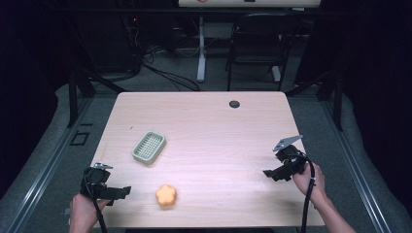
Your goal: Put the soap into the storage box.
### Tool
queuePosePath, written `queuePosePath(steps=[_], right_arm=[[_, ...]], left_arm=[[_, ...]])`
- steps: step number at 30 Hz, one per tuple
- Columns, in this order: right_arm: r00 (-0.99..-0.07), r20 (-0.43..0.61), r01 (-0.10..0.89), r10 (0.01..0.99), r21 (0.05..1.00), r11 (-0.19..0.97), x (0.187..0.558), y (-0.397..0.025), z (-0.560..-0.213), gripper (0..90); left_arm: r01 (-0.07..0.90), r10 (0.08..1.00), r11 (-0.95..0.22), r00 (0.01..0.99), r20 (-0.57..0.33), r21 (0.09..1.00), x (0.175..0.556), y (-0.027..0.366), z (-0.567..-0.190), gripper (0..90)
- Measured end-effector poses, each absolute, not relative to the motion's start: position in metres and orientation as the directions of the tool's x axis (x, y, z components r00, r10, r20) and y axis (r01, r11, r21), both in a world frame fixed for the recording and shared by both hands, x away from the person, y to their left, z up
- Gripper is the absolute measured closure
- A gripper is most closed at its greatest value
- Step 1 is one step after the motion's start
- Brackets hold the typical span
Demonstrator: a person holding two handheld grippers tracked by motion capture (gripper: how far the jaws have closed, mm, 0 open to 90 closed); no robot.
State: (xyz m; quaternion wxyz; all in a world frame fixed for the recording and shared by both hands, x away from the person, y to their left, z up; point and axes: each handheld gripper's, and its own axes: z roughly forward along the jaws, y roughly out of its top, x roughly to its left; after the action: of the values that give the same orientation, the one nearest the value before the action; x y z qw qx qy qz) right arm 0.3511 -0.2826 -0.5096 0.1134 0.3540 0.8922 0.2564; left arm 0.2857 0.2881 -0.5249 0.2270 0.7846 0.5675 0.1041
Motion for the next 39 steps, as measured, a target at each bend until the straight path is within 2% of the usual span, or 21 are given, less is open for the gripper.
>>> queuePosePath(steps=[23,31,38,39], right_arm=[[-0.727,-0.022,0.582,0.686,0.511,0.633,0.352,-0.282,-0.512,15.0],[-0.732,-0.024,0.583,0.681,0.496,0.644,0.351,-0.282,-0.513,15.0],[-0.718,-0.006,0.593,0.696,0.518,0.616,0.350,-0.282,-0.516,15.0],[-0.733,-0.013,0.586,0.680,0.495,0.641,0.351,-0.283,-0.514,15.0]], left_arm=[[0.824,0.880,-0.396,0.466,-0.087,0.405,0.282,0.256,-0.517,0.0],[0.803,0.855,-0.441,0.511,-0.084,0.401,0.281,0.242,-0.515,0.0],[0.782,0.832,-0.475,0.548,-0.083,0.403,0.281,0.231,-0.515,0.0],[0.779,0.828,-0.481,0.555,-0.083,0.403,0.281,0.230,-0.515,0.0]])
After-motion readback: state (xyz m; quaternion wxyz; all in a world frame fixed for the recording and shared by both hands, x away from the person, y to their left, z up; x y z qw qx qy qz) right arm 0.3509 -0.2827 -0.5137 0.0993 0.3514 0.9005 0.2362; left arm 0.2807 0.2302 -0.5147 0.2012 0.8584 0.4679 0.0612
